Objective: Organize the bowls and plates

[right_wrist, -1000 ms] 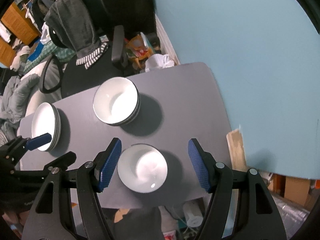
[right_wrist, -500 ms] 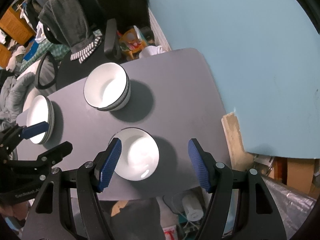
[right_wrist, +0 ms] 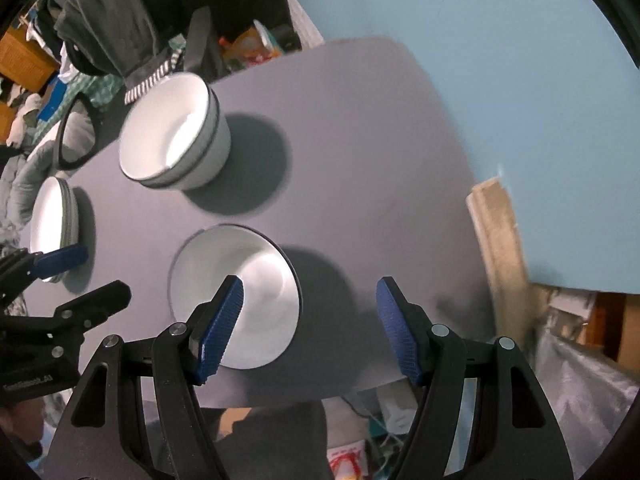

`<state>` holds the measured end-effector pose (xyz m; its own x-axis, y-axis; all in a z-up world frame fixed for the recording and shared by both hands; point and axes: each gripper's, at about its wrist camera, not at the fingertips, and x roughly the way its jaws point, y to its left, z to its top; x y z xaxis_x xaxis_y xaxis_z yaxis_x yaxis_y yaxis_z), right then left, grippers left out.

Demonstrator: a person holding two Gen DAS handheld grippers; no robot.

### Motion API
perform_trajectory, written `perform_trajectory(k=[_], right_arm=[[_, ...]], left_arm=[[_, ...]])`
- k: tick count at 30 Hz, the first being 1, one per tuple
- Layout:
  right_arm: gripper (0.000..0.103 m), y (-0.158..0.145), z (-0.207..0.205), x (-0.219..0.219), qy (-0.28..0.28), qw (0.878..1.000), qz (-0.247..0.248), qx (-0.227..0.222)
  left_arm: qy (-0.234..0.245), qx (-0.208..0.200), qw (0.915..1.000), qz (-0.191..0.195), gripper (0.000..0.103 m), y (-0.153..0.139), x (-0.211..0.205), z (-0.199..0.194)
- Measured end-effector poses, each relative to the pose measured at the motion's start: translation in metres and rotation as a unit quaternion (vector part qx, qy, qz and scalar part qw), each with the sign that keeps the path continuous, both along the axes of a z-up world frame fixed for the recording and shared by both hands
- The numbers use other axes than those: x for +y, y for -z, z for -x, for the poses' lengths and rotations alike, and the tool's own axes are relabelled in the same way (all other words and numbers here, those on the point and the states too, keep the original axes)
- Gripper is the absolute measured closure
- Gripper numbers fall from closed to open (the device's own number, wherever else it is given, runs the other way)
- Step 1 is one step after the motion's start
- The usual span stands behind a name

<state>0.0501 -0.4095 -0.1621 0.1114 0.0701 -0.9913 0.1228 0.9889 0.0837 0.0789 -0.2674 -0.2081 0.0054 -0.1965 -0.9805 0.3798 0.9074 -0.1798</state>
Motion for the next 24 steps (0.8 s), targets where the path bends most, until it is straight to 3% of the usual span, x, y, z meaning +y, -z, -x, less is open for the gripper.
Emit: perform_trajectory(k=[15,21,24], right_arm=[[0.034,0.046,-0.002,-0.004,-0.007,0.999,-0.025,0.028],[0.035,0.058,-0.004,-0.003,-0.013,0.999,-0.023,0.042],[0.045,0.059,-0.004,-0.002,-0.018,0.998,-0.024,0.047]], left_arm=[[-0.013,0.040,0.9990,-0.013,0.028,0.047,-0.012,-0.001],[-0.010,0.050,0.9984,-0.024,0.041,0.056,-0.015,0.004],[-0.016,0.060,0.9979,-0.019,0.051,0.058,-0.013,0.005]])
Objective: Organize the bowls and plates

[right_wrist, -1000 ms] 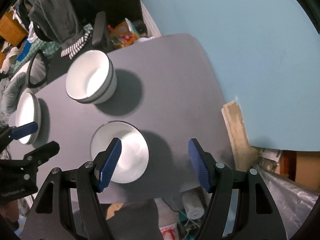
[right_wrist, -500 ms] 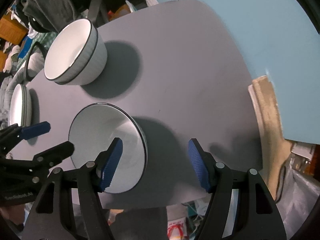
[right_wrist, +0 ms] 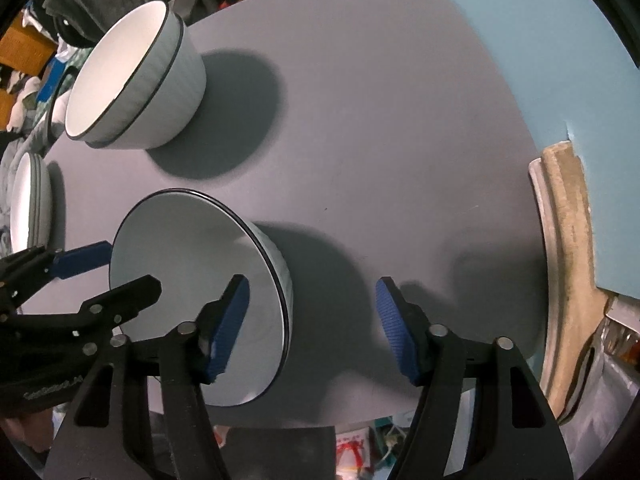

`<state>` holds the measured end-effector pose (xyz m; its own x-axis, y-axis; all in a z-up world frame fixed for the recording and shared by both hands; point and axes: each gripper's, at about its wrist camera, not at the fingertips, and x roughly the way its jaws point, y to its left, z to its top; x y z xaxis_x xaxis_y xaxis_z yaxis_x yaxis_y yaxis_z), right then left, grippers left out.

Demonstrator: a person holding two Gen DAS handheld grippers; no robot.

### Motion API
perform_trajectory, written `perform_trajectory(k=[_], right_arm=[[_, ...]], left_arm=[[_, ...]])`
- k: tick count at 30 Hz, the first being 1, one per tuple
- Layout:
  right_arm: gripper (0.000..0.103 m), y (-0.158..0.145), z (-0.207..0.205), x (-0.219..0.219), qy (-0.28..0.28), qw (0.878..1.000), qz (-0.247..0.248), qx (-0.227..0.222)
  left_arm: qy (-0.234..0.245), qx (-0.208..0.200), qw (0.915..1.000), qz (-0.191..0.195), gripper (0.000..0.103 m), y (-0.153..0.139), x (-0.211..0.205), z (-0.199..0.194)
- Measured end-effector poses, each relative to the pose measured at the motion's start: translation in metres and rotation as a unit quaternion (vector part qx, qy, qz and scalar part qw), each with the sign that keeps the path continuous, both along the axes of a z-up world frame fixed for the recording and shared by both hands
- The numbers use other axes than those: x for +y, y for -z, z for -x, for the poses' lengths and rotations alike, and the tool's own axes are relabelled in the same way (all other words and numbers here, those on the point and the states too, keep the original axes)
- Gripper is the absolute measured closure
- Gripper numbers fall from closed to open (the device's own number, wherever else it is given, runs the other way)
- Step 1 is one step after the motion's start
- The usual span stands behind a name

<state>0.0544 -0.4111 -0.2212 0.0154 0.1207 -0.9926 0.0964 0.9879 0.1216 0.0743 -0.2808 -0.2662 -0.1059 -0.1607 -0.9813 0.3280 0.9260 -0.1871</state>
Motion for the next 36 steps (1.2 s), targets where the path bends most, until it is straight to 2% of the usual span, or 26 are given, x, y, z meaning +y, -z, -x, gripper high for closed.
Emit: perform_trajectory(k=[4,11,13,14,21,29,36], right_arm=[[0.059,0.001,0.000,0.002,-0.003,1.000,0.000,0.008],[0.078,0.002,-0.001,0.013,-0.015,1.000,-0.003,0.024],[0.088,0.004,-0.001,0.016,-0.017,0.999,-0.005,0.029],[0.089,0.004,-0.001,0.016,-0.016,0.999,-0.008,0.030],[0.097,0.002,-0.005,0.027,-0.029,0.999,-0.004,0.042],[0.098,-0.001,-0.010,0.041,-0.032,0.998,0.007,0.055],[0.099,-0.019,-0.030,0.040,-0.032,0.998,0.007,0.060]], left_arm=[[-0.005,0.010,0.9999,0.004,0.065,0.003,0.004,0.000],[-0.018,0.037,0.9986,0.035,0.090,0.002,0.010,-0.002],[-0.014,0.038,0.9986,0.034,0.093,0.001,0.008,-0.001],[-0.010,0.038,0.9987,0.032,0.095,0.000,0.007,0.000],[-0.010,0.040,0.9988,0.026,0.095,0.003,0.000,0.003],[0.006,0.031,0.9995,0.008,0.097,0.005,-0.012,0.008],[0.004,0.041,0.9989,0.023,0.097,0.006,-0.009,0.013]])
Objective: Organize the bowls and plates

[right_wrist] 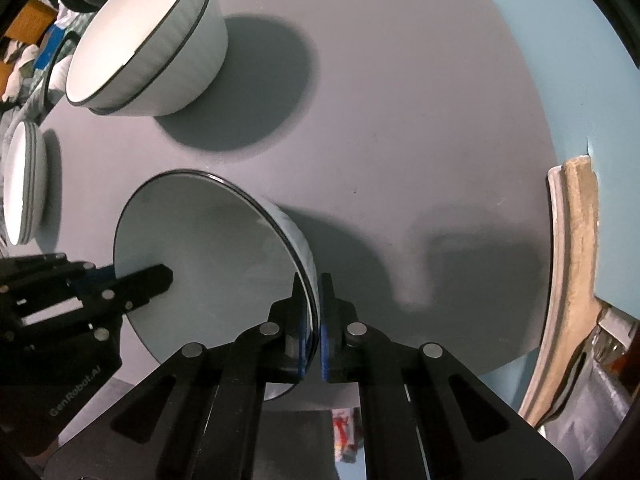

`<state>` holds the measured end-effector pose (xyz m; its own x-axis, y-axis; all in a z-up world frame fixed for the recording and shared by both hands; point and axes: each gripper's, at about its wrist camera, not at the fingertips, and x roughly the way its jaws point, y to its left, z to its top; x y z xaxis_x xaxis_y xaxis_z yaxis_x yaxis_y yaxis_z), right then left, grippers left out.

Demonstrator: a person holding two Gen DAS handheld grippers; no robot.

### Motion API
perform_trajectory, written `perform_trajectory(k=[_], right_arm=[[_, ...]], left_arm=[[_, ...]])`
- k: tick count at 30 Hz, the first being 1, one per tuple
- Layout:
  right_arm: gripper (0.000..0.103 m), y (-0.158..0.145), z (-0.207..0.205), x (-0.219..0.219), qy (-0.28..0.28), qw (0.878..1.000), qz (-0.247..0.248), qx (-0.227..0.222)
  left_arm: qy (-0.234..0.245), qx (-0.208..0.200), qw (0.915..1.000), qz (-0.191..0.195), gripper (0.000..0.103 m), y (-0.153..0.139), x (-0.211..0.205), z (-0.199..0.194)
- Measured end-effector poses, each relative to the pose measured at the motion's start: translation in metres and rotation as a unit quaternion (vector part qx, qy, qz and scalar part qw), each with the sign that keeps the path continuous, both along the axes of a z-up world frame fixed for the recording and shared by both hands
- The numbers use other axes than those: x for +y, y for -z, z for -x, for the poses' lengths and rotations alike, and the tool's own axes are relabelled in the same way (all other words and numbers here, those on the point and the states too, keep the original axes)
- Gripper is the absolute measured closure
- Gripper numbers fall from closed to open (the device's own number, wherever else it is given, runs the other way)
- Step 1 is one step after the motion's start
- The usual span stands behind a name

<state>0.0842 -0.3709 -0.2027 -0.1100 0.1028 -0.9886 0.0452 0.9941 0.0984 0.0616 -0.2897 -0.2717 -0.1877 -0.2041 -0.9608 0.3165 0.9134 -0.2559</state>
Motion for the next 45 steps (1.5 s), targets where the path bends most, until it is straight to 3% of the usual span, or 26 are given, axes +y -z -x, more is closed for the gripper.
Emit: perform_trajectory(k=[9,22,34,45], right_arm=[[0.099,-0.012,-0.013,-0.015,0.003,1.000,-0.005,-0.002],[0.099,-0.054,-0.017,-0.023,-0.010,0.999,-0.007,-0.031],[0.099,-0.071,-0.029,-0.005,-0.036,0.998,-0.003,-0.059],[0.099,-0.077,-0.088,0.019,-0.055,0.996,-0.015,-0.072]], left_arm=[[-0.002,-0.008,1.0000,0.001,0.097,-0.019,0.011,-0.002],[-0.021,-0.044,0.9988,0.009,0.097,-0.061,0.019,-0.011],[-0.047,-0.076,0.9959,0.009,0.097,-0.089,0.045,-0.050],[-0.066,-0.101,0.9927,-0.007,0.097,-0.100,0.062,-0.101]])
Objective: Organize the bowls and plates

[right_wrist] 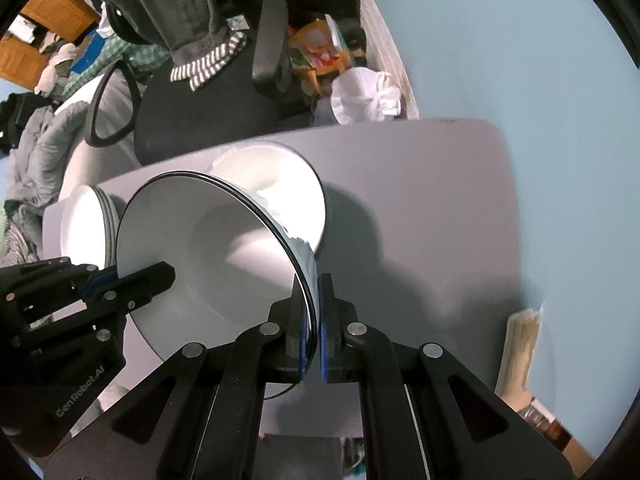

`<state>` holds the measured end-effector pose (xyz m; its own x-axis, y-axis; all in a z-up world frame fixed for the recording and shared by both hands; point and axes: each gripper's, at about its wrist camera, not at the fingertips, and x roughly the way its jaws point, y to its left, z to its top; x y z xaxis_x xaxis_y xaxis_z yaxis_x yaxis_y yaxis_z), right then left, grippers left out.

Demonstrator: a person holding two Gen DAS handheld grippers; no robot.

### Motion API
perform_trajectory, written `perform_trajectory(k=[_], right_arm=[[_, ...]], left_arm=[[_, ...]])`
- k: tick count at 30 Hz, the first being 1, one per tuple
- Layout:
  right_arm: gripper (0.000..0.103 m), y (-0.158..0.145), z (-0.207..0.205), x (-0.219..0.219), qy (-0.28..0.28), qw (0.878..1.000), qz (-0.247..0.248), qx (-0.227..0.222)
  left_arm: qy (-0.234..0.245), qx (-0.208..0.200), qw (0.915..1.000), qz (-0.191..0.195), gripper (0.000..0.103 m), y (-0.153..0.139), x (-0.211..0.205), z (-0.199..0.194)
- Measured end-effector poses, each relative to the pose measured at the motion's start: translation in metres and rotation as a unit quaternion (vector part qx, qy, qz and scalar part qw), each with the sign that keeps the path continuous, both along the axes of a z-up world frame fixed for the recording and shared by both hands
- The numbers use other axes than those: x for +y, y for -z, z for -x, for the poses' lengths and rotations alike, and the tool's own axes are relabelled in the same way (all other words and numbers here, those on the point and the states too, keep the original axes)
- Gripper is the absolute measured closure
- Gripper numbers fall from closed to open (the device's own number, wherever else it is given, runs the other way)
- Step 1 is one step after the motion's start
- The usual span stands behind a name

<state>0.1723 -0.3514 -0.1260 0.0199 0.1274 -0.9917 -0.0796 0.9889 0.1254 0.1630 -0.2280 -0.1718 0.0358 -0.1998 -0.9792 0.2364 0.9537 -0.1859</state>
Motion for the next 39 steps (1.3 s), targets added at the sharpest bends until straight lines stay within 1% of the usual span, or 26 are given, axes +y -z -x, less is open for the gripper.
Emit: perform_trajectory(k=[4,8,13,17,23,33,39], right_arm=[[0.099,0.005,-0.015,0.004,-0.004,1.000,0.002,0.004],[0.099,0.017,-0.026,0.006,-0.005,1.000,0.002,0.019],[0.099,0.031,-0.034,0.005,-0.007,0.999,-0.001,0.041],[0.099,0.039,-0.036,0.004,-0.006,0.999,-0.003,0.053],[0.099,0.043,-0.040,0.004,-0.005,0.998,-0.001,0.058],[0.097,0.046,-0.042,0.005,-0.010,0.998,-0.002,0.070],[0.095,0.046,-0.044,0.007,-0.010,0.997,0.000,0.076]], left_arm=[[-0.003,0.003,1.0000,-0.009,0.097,0.007,0.001,-0.012],[-0.011,0.016,0.9997,-0.011,0.097,0.018,0.003,-0.020],[-0.011,0.032,0.9992,-0.019,0.097,0.033,0.003,-0.026],[-0.006,0.038,0.9989,-0.027,0.097,0.037,0.000,-0.028],[-0.001,0.039,0.9985,-0.038,0.097,0.041,-0.003,-0.032],[0.001,0.050,0.9978,-0.044,0.095,0.050,-0.001,-0.034],[0.006,0.045,0.9975,-0.055,0.095,0.050,-0.004,-0.035]])
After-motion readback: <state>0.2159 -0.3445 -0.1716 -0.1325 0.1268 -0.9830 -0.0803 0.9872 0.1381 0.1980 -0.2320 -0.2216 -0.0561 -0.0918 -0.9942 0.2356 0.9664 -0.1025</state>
